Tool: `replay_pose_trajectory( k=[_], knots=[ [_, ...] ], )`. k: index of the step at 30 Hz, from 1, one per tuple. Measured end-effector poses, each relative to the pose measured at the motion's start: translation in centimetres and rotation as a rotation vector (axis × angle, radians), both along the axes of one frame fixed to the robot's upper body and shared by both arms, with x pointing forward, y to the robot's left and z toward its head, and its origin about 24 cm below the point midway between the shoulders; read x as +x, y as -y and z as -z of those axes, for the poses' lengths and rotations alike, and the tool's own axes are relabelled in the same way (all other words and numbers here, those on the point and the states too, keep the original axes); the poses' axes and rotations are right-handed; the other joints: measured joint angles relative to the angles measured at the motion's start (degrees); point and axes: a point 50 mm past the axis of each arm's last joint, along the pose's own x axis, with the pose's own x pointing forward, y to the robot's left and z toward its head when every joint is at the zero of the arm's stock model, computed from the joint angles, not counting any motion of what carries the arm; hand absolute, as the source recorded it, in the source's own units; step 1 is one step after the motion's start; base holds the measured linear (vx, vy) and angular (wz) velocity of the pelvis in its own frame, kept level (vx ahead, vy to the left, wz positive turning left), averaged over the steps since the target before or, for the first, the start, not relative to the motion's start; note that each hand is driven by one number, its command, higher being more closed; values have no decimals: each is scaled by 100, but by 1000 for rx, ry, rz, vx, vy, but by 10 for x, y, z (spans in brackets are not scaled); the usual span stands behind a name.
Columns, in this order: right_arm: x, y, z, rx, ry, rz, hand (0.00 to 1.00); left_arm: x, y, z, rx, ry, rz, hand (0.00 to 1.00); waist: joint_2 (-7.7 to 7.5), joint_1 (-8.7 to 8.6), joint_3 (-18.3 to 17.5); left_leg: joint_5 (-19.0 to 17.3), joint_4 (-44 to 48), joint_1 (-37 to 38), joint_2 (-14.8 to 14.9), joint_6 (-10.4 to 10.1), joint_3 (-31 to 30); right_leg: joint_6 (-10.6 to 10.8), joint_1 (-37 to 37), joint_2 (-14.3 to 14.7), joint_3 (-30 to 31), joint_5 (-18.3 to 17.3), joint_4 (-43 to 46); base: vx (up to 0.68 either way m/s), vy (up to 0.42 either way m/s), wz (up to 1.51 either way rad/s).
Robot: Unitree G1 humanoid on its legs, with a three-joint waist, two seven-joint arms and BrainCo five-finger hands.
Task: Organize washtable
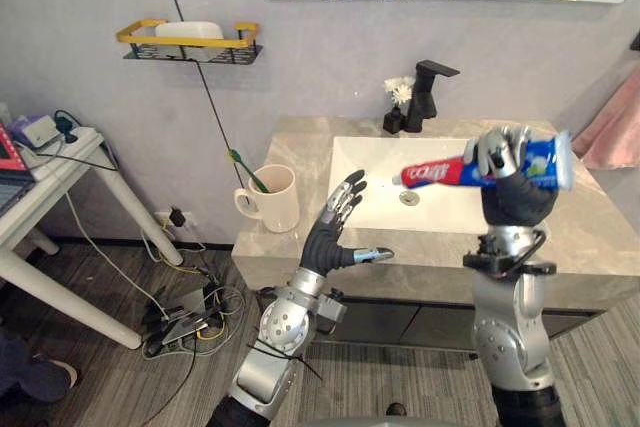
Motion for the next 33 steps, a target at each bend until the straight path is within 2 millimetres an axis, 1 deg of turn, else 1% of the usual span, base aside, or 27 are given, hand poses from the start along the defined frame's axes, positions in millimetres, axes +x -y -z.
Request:
replay_pose_trajectory(
  k=[1,2,4,5,6,7,8,10,11,12,13,14,15,16,17,18,19,20,21,22,23,25,26,27,28,30,33],
  knots=[
    [4,-1,-12,-19,48,-9,100,-2,-2,1,-21,-10,-2,0,2,2,-1,30,-42,20,-7,1,-44,18,30,-6,-30,-13,0,-2,3,26],
    [6,-2,-18,-29,73,-11,100,-4,-2,3,-30,-19,-4,0,0,-2,0,55,-74,35,-11,3,-76,23,52,-10,-53,-17,0,6,0,27],
    [18,-1,-38,-45,146,-18,100,-9,-5,11,-47,-62,-12,0,-40,24,2,129,-183,69,-14,6,-183,63,107,-13,-90,-47,0,2,-6,25],
    [22,-1,-42,-51,155,-22,100,-11,-6,13,-47,-71,-16,0,-52,74,6,140,-196,68,-13,7,-205,76,113,-13,-101,-57,0,-10,-14,16],
    [31,1,-52,-83,171,-13,100,-14,-8,18,-44,-93,-20,0,-78,151,6,165,-232,70,-13,7,-226,83,115,-13,-116,-63,0,-12,-17,15],
    [40,3,-60,-112,179,-2,100,-18,-9,23,-43,-116,-17,0,-97,169,8,196,-280,70,-18,25,-267,88,116,-15,-144,-70,0,-10,-21,25],
    [52,8,-74,-141,189,15,100,-25,-13,33,-33,-162,-9,0,-134,204,23,281,-373,69,-27,-1,-342,102,118,-17,-172,-82,0,-4,-17,25],
    [61,15,-88,-161,201,37,100,-31,-17,44,-3,-208,-7,0,-185,304,58,312,-402,51,-50,-7,-399,98,118,-13,-216,-89,0,1,-9,25],
    [67,21,-104,-175,217,58,100,-37,-25,58,27,-268,-31,0,-221,329,76,361,-444,10,-52,-14,-499,92,121,-17,-311,-99,0,10,-9,31],
    [69,23,-110,-181,227,66,100,-39,-30,63,37,-291,-47,0,-238,340,87,392,-477,0,-54,-21,-542,95,121,-18,-317,-102,0,16,-12,36],
    [70,27,-120,-189,241,79,100,-42,-37,70,51,-321,-72,0,-267,380,106,429,-515,-17,-57,-27,-604,83,121,-19,-323,-115,0,20,-7,25],
    [72,34,-131,-202,253,104,100,-46,-45,78,69,-357,-100,0,-312,459,134,460,-562,-22,-57,-28,-656,76,121,-19,-362,-132,0,18,-9,24],
    [74,37,-136,-206,257,118,100,-48,-49,81,79,-372,-114,0,-326,475,143,470,-567,-42,-56,-31,-695,79,121,-19,-397,-141,0,19,-16,32],
    [77,42,-146,-199,266,132,100,-51,-57,87,100,-400,-142,0,-345,481,155,495,-569,-102,-56,-39,-795,83,121,-27,-455,-152,0,35,-11,34],
    [82,42,-156,-180,271,129,100,-56,-68,98,151,-441,-171,0,-360,561,167,521,-565,-122,-53,-55,-848,92,121,-29,-450,-170,0,31,-7,29],
    [83,41,-157,-179,268,126,100,-57,-70,101,160,-452,-175,0,-360,582,167,521,-564,-124,-52,-56,-854,92,121,-28,-448,-170,0,41,1,16],
    [89,38,-161,-171,252,100,100,-61,-77,115,202,-509,-193,0,-362,614,168,522,-553,-143,-46,-56,-887,90,122,-22,-448,-171,0,22,-2,9],
    [92,35,-162,-169,242,82,100,-63,-82,122,221,-542,-206,0,-367,617,172,522,-545,-161,-44,-58,-913,89,122,-21,-448,-172,0,32,-1,17],
    [96,28,-164,-164,225,46,100,-68,-91,136,248,-612,-233,0,-398,618,194,525,-517,-208,-35,-62,-960,87,122,-19,-443,-173,0,25,-4,13],
    [99,22,-164,-162,210,6,100,-74,-100,150,269,-682,-266,0,-460,636,238,530,-495,-213,-18,-71,-960,77,122,-6,-430,-180,0,21,-6,9],
    [100,19,-163,-168,206,-13,100,-78,-106,156,280,-714,-285,0,-493,641,257,530,-484,-221,-12,-72,-959,60,122,-1,-430,-191,0,0,0,0],
    [101,9,-161,-189,193,-80,100,-91,-126,176,333,-832,-354,0,-619,639,331,529,-473,-231,3,-75,-954,32,129,6,-431,-210,0,7,-7,5],
    [101,7,-160,-188,186,-96,100,-94,-131,180,340,-858,-378,0,-639,636,341,529,-472,-232,5,-75,-952,30,130,4,-431,-212,0,5,-3,4],
    [102,3,-158,-195,176,-122,100,-102,-141,189,350,-919,-428,0,-668,629,354,527,-473,-233,27,-75,-952,29,130,-2,-428,-216,0,0,0,0],
    [101,0,-158,-204,175,-146,100,-109,-150,197,351,-982,-487,0,-675,619,359,526,-477,-237,25,-76,-952,32,130,-9,-427,-220,0,0,0,0],
    [98,-7,-158,-213,185,-185,100,-122,-162,208,357,-1065,-566,0,-675,603,359,525,-477,-237,25,-77,-954,45,130,-10,-420,-238,0,0,0,0],
    [96,-17,-155,-253,192,-230,100,-137,-170,218,367,-1150,-625,0,-668,589,369,524,-476,-242,29,-78,-975,34,127,2,-418,-253,0,0,0,0]
  ],
)
